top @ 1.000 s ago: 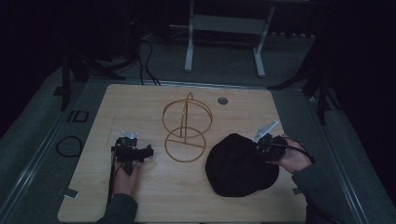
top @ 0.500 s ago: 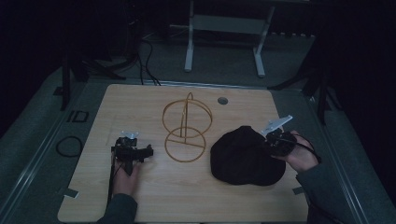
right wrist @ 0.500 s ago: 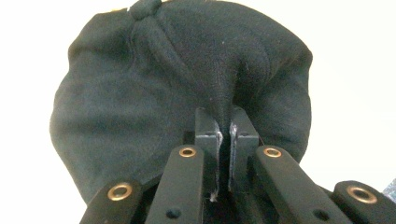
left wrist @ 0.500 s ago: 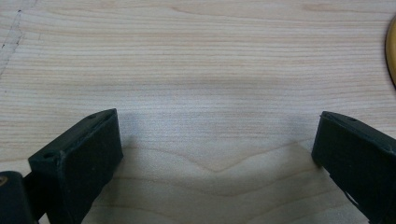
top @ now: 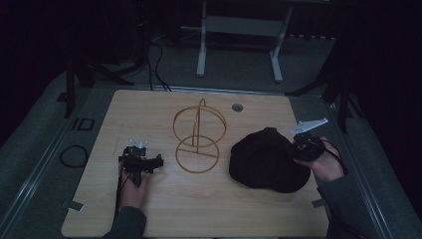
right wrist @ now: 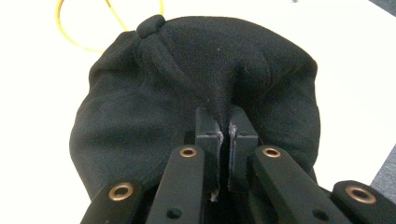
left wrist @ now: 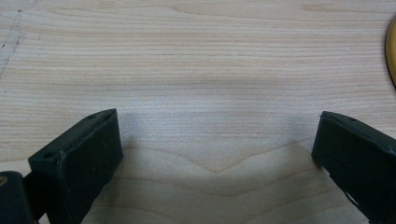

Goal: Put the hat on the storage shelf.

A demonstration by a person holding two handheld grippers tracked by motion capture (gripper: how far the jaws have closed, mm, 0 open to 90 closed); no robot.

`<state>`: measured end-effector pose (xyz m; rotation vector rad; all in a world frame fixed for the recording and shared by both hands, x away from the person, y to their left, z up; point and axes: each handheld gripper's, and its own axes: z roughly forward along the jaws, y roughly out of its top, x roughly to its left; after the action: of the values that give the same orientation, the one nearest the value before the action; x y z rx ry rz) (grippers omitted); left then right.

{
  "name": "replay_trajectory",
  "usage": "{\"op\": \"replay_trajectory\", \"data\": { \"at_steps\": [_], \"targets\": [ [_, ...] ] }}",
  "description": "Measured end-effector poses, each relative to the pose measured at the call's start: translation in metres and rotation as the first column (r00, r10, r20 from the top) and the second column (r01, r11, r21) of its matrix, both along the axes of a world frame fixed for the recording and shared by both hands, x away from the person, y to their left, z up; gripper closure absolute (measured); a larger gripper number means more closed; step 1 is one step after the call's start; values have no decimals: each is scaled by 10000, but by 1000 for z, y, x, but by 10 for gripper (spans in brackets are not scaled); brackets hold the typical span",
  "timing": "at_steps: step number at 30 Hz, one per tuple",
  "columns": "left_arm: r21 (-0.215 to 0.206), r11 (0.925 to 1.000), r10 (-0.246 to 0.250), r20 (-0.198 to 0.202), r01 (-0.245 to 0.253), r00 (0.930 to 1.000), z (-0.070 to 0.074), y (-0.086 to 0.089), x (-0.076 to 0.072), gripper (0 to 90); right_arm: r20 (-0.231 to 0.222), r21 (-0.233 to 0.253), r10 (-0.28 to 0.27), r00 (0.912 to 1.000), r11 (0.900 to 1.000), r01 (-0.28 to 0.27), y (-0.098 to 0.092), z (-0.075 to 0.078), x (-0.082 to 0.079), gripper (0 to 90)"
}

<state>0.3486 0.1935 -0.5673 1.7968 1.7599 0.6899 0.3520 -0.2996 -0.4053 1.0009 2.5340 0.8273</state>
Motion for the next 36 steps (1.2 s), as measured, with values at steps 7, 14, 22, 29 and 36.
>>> {"op": "replay_trajectory", "data": {
  "at_steps": [7, 14, 22, 29, 36],
  "targets": [
    [-18, 10000, 22, 33, -22, 10000, 0, 0, 0, 12, 255, 897, -571, 9980, 9945, 546, -9, 8, 2, 861],
    [17, 10000, -6, -3, 6, 10000, 0, 0, 0, 12, 347, 1654, -930, 9951, 9825, 860, -11, 16, 6, 860],
    [8, 10000, 2, -1, -2, 10000, 0, 0, 0, 12, 550, 2410, -1249, 9906, 9645, 1083, -11, 26, 9, 860],
    [10, 10000, -10, -23, 10, 10000, 0, 0, 0, 12, 826, 2869, -1601, 9836, 9491, 1304, -9, 32, 12, 860],
    [11, 10000, -10, -28, 10, 10000, 0, 0, 0, 12, 976, 3660, -1701, 9806, 9224, 1236, -9, 41, 17, 860]
  ]
}}
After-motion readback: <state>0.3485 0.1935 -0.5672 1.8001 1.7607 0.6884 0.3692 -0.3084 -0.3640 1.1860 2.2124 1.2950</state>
